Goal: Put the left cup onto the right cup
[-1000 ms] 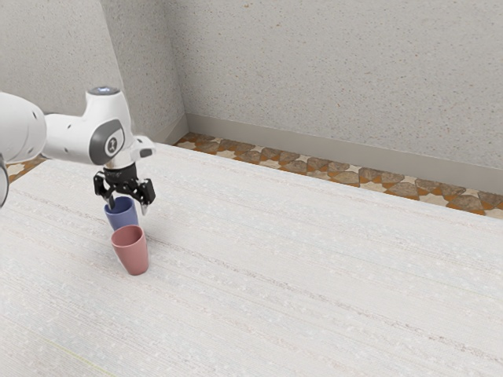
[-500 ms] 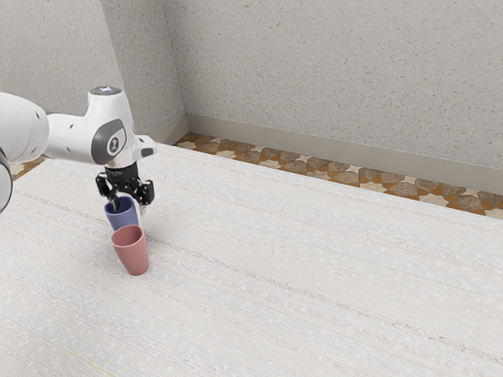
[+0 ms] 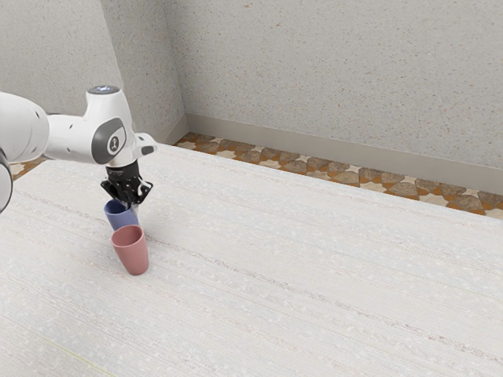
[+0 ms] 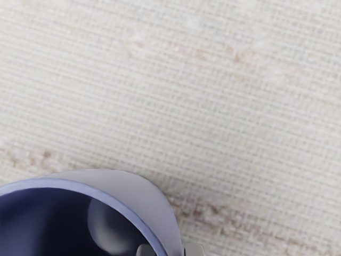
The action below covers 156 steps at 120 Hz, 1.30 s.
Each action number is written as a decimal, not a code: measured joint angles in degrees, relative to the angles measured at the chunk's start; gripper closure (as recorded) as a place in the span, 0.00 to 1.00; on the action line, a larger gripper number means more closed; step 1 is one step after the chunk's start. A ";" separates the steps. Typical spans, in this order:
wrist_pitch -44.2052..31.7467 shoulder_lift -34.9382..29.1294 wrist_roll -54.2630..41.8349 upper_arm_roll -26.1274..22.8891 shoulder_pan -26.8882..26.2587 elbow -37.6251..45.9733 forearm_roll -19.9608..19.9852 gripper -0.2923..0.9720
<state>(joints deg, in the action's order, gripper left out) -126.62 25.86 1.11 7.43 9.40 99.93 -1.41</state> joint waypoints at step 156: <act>11.64 -20.65 7.01 -0.15 -3.16 7.27 -0.81 0.85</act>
<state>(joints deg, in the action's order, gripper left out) -114.98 5.21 8.12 7.29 6.24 107.20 -2.22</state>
